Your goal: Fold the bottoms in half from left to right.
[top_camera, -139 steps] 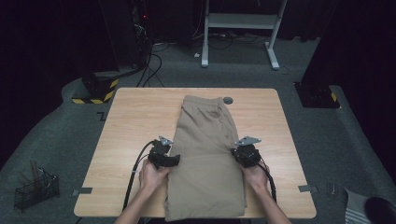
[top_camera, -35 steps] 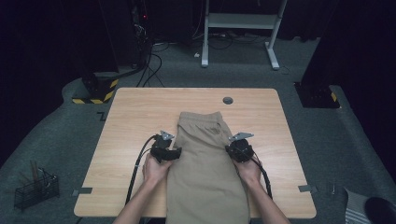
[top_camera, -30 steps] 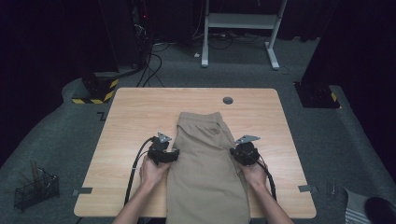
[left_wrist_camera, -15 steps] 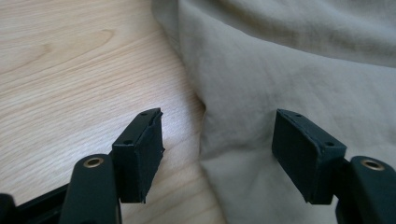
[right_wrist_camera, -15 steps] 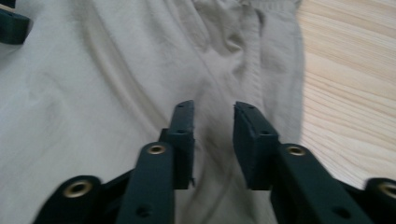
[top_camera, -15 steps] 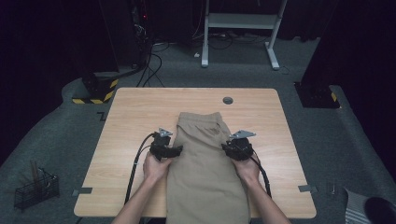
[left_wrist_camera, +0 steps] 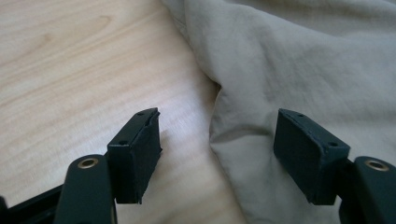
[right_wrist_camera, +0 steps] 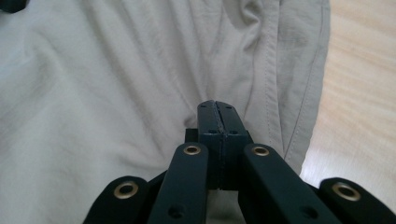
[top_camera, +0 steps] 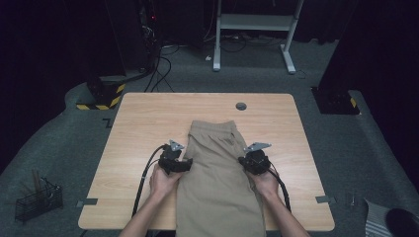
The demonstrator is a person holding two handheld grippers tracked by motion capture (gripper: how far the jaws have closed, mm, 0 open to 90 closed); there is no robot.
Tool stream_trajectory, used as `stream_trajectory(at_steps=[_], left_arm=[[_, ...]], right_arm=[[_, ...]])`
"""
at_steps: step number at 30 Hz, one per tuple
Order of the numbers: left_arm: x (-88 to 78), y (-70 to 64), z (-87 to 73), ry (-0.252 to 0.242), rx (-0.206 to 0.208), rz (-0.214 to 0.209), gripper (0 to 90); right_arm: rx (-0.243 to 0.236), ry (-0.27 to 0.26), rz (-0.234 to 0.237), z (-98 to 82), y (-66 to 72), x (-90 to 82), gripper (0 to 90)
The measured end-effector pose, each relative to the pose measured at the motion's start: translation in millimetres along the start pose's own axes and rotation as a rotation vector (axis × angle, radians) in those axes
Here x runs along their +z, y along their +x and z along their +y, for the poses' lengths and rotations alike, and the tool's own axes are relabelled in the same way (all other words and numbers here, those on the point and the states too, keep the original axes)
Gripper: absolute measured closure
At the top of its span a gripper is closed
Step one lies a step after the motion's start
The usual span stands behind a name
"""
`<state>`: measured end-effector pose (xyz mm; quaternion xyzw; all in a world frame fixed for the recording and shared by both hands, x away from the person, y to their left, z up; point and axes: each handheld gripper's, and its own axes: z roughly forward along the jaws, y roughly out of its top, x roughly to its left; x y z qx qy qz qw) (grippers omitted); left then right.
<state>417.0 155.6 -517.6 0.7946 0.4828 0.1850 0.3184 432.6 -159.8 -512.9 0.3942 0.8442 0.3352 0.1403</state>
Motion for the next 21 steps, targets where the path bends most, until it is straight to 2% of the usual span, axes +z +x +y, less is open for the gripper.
stream_trajectory(at_steps=[4, 7, 11, 15, 18, 19, 21], left_arm=[[-3.6, -2.3, -1.7, 0.015, 0.011, -0.014, 31.5], [-1.6, 1.8, 2.2, 0.017, -0.017, -0.033, 30.2], [2.2, 5.3, 10.1, -0.047, -0.071, -0.046, 31.5], [7.8, 4.8, 16.2, -0.046, -0.075, -0.036, 34.2], [11.4, 3.1, 14.5, -0.008, -0.048, -0.019, 34.9], [11.0, 1.2, 11.4, -0.017, -0.025, -0.010, 34.6], [8.1, -1.5, 8.0, -0.013, -0.008, 0.000, 34.7]], right_arm=[[-0.013, 0.010, 0.021, -5.3, 6.3, -6.7, 89.9], [-0.018, -0.004, 0.019, -4.7, 8.4, -10.0, 89.2], [0.011, -0.049, 0.006, 3.2, 4.9, -10.1, 82.1], [0.008, -0.042, -0.014, 10.6, 3.5, 1.0, 80.3], [-0.008, -0.005, -0.016, 9.6, 4.9, 9.3, 87.8], [-0.016, -0.006, -0.016, 8.7, 5.7, 8.4, 89.1], [-0.030, 0.004, -0.006, 5.4, 8.0, 4.6, 89.6]])
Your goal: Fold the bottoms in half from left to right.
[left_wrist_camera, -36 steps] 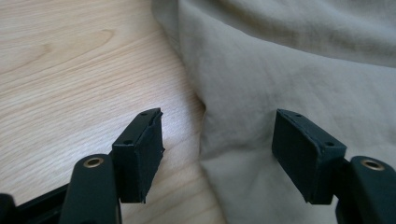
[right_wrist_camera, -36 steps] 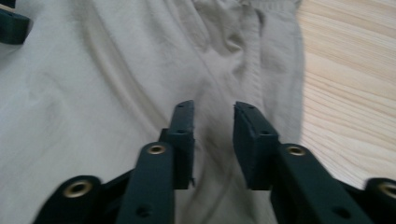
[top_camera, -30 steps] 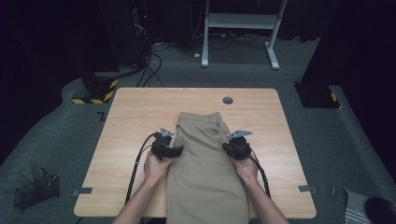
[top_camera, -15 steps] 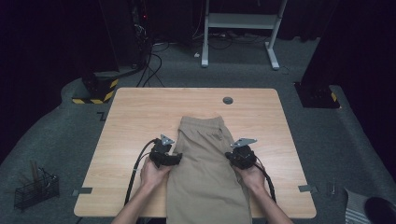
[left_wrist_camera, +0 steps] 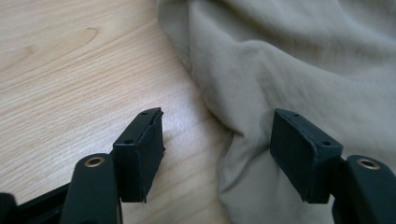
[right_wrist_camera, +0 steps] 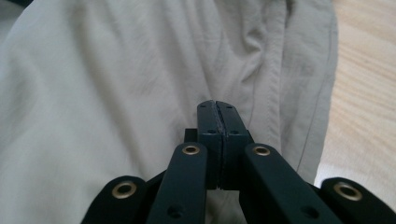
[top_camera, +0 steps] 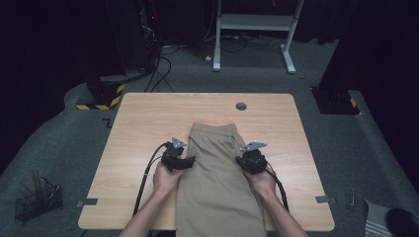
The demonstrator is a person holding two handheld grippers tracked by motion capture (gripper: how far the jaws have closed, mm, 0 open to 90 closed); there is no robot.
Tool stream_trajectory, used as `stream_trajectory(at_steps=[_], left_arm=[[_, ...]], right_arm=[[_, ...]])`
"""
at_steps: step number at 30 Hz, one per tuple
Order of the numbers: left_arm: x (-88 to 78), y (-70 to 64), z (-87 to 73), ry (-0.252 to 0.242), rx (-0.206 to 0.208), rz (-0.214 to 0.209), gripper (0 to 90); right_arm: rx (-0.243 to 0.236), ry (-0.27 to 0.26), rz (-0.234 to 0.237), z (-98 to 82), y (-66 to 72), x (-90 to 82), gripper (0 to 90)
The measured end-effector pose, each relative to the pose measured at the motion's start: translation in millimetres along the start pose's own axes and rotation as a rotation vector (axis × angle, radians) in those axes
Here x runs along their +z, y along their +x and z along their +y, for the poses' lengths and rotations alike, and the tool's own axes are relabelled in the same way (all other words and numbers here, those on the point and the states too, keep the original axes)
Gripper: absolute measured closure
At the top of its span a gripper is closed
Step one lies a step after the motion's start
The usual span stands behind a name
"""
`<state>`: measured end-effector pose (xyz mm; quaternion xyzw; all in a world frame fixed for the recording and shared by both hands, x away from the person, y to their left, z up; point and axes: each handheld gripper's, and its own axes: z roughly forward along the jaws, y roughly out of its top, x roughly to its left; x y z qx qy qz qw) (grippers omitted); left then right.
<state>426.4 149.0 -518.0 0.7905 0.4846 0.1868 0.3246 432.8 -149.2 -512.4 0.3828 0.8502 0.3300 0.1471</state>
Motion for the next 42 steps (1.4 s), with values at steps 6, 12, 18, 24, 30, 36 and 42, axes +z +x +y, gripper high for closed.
stream_trajectory(at_steps=[6, 12, 18, 24, 30, 36, 42], left_arm=[[-8.0, 0.7, -5.5, 0.017, -0.003, -0.026, 33.0], [-1.5, 8.0, 9.9, -0.001, -0.078, -0.079, 29.2], [8.9, 10.4, 21.9, -0.009, -0.113, -0.101, 26.9], [17.2, 10.1, 27.0, 0.017, -0.104, -0.104, 25.9], [21.2, 10.0, 28.6, 0.026, -0.103, -0.099, 24.9], [21.8, 1.9, 27.8, 0.021, -0.028, -0.072, 32.7], [20.4, -4.2, 27.2, 0.017, 0.020, -0.080, 49.4]], right_arm=[[-0.055, 0.021, 0.017, -8.5, 12.7, -10.7, 82.3], [0.043, -0.083, -0.055, -2.1, -1.5, -13.4, 47.0], [0.106, -0.094, -0.074, 5.8, -20.6, 1.5, 22.9], [0.125, -0.063, -0.063, 7.3, -24.2, 14.2, 18.4], [0.110, -0.030, -0.076, 12.6, -21.7, 22.2, 23.7], [0.073, -0.028, -0.069, 13.7, -18.8, 19.7, 44.4], [0.041, -0.026, -0.027, 14.7, -15.8, 18.0, 68.5]])
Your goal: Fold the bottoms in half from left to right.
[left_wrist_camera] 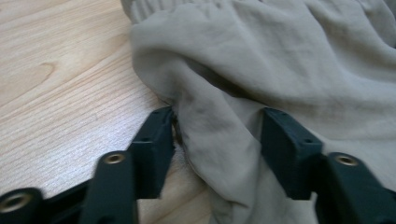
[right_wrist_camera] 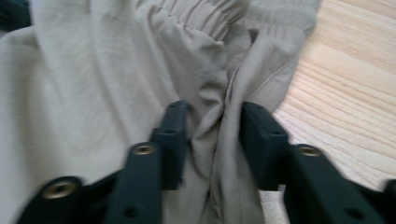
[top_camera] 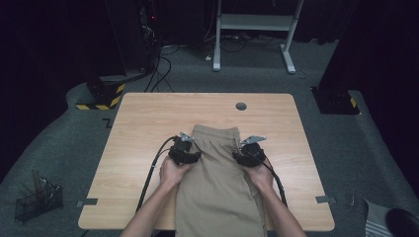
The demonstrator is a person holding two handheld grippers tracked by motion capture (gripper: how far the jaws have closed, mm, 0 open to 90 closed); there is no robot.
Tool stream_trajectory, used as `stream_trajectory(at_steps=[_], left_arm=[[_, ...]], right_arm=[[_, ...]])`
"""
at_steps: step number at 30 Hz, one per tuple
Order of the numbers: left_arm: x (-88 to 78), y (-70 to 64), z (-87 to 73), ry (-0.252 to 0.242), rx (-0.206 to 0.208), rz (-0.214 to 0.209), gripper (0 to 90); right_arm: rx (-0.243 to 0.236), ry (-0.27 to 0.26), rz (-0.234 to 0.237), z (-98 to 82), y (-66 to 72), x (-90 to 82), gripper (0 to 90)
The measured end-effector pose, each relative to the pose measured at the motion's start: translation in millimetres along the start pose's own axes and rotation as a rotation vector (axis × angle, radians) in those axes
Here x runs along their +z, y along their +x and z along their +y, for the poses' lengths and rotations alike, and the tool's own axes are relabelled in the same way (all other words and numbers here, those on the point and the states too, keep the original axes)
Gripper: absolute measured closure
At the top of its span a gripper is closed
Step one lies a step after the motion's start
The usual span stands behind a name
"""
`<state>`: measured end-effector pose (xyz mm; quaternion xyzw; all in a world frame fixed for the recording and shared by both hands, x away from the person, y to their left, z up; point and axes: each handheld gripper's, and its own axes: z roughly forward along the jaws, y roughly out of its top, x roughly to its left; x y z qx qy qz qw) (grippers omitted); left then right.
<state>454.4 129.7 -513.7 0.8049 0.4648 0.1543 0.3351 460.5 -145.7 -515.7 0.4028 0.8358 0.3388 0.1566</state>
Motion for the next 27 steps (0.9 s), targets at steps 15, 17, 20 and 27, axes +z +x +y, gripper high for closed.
stream_trajectory(at_steps=[15, 17, 20, 27], left_arm=[[-0.5, 9.8, 0.8, -0.007, -0.047, -0.096, 83.3], [-0.7, 10.5, 1.7, -0.012, -0.047, -0.098, 83.7], [0.0, 11.2, 6.5, -0.002, -0.031, -0.095, 83.9], [-1.3, 15.7, 21.4, -0.011, -0.011, -0.097, 84.2]], right_arm=[[-0.015, 0.002, 0.024, 1.8, 1.6, -2.9, 86.9], [-0.011, -0.007, 0.025, 2.3, 0.6, -3.8, 87.0], [-0.016, -0.004, 0.023, 5.8, -0.7, -4.8, 87.2], [-0.002, -0.012, 0.031, 14.9, -8.9, -7.4, 87.8]])
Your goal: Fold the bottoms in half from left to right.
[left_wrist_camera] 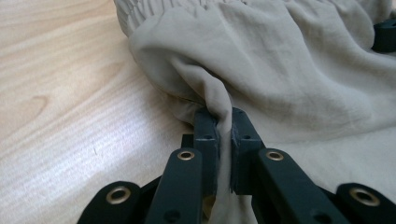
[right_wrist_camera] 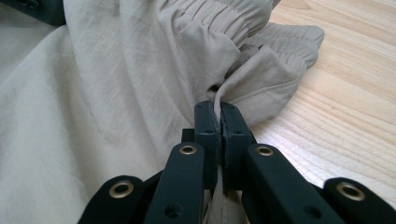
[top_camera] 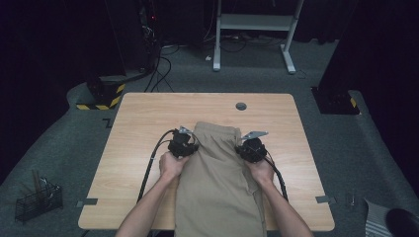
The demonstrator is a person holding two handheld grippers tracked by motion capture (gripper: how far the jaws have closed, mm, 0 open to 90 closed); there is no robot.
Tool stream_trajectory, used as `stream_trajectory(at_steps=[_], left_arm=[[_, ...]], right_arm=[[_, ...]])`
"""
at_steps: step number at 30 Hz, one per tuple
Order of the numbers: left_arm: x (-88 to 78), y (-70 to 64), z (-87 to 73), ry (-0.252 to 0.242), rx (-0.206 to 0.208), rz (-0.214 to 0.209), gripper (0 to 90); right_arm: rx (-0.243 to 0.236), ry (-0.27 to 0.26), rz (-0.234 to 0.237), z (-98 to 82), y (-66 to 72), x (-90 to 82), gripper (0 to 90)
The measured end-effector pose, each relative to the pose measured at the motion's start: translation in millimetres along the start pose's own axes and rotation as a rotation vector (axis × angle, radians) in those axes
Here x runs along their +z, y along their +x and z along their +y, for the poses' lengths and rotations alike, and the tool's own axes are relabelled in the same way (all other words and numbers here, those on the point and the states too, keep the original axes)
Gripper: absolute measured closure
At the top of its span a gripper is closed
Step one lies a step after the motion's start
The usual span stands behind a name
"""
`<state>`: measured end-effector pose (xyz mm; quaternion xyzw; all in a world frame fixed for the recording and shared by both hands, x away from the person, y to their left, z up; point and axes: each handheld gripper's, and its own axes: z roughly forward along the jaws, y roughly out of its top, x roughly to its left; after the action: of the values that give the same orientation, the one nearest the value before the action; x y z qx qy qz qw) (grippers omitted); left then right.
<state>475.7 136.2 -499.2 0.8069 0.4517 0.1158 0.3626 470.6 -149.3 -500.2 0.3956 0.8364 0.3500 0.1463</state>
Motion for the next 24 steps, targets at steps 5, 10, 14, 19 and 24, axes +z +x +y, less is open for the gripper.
stream_trajectory(at_steps=[5, 10, 14, 19, 24], left_arm=[[-0.8, 3.9, 5.7, 0.002, 0.006, 0.005, 84.3], [-3.8, 5.5, 15.1, 0.001, 0.026, 0.005, 84.5], [-5.1, 7.7, 19.5, -0.004, 0.024, 0.005, 84.5], [-5.0, 9.2, 21.3, -0.009, 0.016, -0.008, 84.6], [2.8, 17.9, 32.8, 0.014, 0.008, 0.002, 84.7]], right_arm=[[-0.013, -0.020, -0.005, 7.9, -1.6, -3.3, 88.0], [-0.006, -0.018, -0.006, 13.2, -6.4, -3.4, 88.1], [-0.010, -0.029, -0.009, 17.8, -7.0, -5.7, 88.1], [0.008, -0.026, -0.004, 16.7, -10.9, -4.1, 88.1], [-0.002, -0.018, -0.011, 27.9, -15.5, -0.8, 88.1]])
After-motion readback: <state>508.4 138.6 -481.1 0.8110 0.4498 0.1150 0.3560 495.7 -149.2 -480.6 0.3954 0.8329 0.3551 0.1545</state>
